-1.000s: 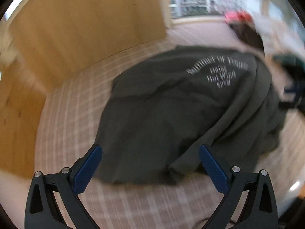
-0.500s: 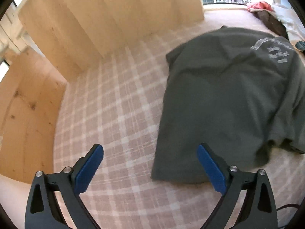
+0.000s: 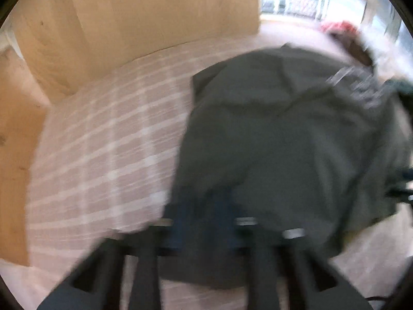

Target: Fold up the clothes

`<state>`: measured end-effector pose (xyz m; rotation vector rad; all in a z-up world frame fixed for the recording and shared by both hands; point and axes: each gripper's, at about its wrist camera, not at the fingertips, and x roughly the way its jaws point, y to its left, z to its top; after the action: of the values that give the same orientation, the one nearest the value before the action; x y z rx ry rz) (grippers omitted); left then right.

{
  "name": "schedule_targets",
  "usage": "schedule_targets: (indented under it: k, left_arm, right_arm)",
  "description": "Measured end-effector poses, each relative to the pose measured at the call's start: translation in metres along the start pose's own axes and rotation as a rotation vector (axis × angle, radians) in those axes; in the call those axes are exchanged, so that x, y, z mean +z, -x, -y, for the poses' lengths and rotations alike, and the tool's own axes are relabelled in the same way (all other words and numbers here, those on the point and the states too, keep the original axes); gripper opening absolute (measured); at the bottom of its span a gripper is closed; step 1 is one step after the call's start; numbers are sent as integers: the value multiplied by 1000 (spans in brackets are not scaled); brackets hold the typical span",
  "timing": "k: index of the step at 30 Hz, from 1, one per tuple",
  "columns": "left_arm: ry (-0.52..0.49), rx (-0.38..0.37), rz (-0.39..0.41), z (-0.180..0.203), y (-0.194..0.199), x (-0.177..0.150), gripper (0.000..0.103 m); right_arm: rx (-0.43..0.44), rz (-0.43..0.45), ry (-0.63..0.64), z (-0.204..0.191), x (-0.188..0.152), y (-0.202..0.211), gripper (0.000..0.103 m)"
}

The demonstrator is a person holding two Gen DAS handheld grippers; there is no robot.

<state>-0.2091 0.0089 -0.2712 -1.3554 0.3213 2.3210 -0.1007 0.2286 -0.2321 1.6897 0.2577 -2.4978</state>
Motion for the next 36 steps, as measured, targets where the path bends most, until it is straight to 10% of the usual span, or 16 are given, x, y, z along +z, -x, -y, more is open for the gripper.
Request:
schedule_targets:
  k: [7, 19, 25, 29, 36]
  left_arm:
    - [62, -40, 71, -11, 43, 2, 0]
    - [-39, 75, 197, 35, 162, 18, 0]
    - [-28, 0, 94, 69, 131, -8, 4]
    - [-7, -36, -2, 93, 93, -30, 36]
    - [62, -13, -99, 102, 24, -29, 38]
  right_arm:
    - [54, 134, -163, 52, -1, 71, 14]
    - [-156, 358, -287, 139, -4, 182, 4]
    - [-131, 248, -318, 177, -28, 163, 7]
    - [-65, 147, -312, 167, -39, 115, 37]
    - [83, 69, -302, 130, -55, 66, 45]
